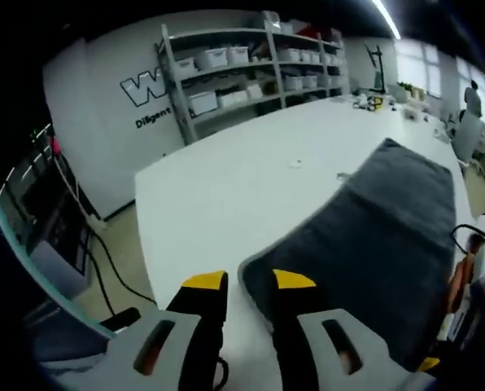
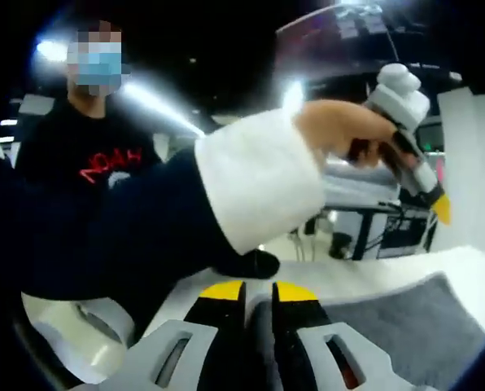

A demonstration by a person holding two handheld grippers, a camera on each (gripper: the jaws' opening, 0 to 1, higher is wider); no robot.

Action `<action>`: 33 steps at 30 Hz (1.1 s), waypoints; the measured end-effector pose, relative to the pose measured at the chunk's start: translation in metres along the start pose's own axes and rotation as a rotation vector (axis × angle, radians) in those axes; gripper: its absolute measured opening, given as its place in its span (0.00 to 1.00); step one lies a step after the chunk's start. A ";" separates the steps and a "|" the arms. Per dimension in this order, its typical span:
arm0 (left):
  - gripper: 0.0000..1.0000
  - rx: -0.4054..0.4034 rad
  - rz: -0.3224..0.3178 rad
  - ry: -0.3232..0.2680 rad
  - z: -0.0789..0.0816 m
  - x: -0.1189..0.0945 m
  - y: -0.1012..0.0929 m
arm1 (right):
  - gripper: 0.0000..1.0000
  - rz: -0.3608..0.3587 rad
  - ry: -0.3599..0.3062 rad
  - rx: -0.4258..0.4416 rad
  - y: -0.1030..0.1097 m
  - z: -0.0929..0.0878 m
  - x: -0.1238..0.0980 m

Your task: Open the folded towel by lifting each exposed corner and separating the folded layers until the towel lies flat within the target outline without major curled edges

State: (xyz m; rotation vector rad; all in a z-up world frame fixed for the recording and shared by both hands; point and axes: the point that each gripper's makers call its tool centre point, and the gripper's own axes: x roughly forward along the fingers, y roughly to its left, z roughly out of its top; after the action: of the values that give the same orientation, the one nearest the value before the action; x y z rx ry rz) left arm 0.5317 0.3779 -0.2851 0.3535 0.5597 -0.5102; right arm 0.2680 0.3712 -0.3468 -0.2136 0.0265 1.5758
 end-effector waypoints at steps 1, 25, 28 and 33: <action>0.19 -0.004 -0.003 -0.001 0.001 0.002 -0.001 | 0.06 -0.006 -0.031 -0.027 0.000 0.007 0.000; 0.02 -0.050 0.076 0.120 -0.043 0.089 0.002 | 0.00 -0.057 0.192 -0.275 -0.002 -0.046 0.028; 0.01 -0.029 0.105 0.156 -0.052 0.103 0.014 | 0.00 -0.053 0.214 -0.292 -0.001 -0.051 0.030; 0.01 0.026 0.203 0.182 -0.058 0.110 0.020 | 0.00 -0.042 0.243 -0.308 0.003 -0.058 0.030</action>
State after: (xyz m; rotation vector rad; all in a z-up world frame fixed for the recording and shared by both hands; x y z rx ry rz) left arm 0.5991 0.3808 -0.3916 0.4795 0.6851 -0.2909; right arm 0.2723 0.3925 -0.4083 -0.6427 -0.0316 1.4996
